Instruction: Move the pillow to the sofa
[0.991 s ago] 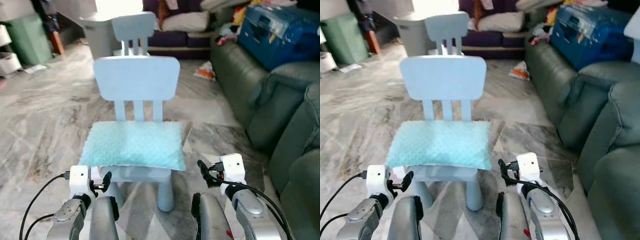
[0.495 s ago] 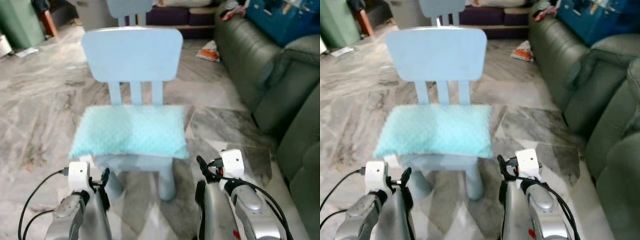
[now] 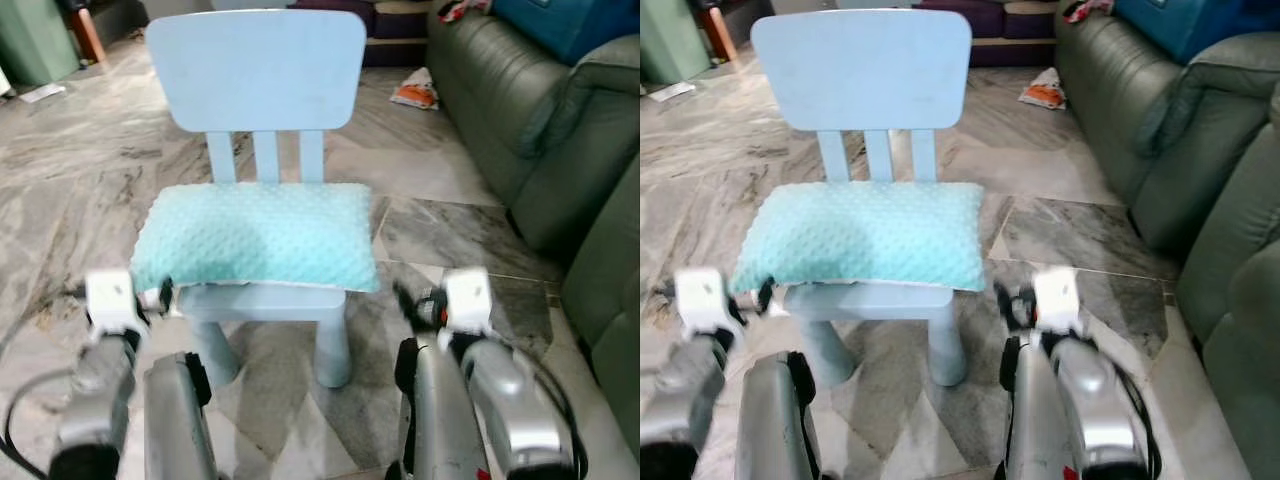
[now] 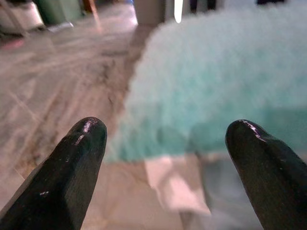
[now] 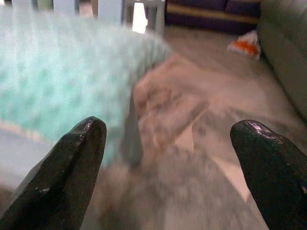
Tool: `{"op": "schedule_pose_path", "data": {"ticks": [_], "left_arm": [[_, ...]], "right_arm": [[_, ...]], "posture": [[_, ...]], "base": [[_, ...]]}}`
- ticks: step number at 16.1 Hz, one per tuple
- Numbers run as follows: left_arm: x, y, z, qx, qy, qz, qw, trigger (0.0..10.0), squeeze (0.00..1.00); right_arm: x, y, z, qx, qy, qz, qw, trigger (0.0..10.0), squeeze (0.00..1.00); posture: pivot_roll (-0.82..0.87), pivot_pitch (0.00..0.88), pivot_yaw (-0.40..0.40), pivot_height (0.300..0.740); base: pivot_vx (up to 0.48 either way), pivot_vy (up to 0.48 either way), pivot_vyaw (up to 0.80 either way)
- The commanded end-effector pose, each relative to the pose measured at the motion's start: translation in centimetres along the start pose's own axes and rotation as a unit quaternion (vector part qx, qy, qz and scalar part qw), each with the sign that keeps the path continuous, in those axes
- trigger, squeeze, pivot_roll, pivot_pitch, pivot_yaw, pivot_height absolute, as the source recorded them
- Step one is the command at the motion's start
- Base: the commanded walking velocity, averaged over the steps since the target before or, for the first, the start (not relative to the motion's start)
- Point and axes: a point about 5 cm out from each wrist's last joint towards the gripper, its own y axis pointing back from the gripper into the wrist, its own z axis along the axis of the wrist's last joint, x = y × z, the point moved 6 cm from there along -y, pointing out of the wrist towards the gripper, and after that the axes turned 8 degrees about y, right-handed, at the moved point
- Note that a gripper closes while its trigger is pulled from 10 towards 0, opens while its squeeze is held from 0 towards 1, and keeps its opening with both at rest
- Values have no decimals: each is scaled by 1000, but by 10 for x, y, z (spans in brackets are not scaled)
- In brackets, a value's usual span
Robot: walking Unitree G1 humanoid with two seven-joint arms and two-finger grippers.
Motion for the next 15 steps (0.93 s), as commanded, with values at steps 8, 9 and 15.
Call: {"op": "schedule_pose_path", "data": {"ticks": [8,9,15], "left_arm": [[10,-47,70,-45,117,39,991,10000,0],[6,-55,83,-52,142,37,988,10000,0],[16,-71,111,-53,253,53,965,10000,0]], "right_arm": [[-5,-22,68,-70,-78,13,994,10000,0],[-2,-26,82,-83,-95,25,992,10000,0],[5,-40,104,-80,-155,81,981,10000,0]], "posture": [[-105,35,1,341],[-110,52,-1,341],[-137,139,-21,341]], "base": [[0,0,0],[0,0,0],[0,0,0]]}}
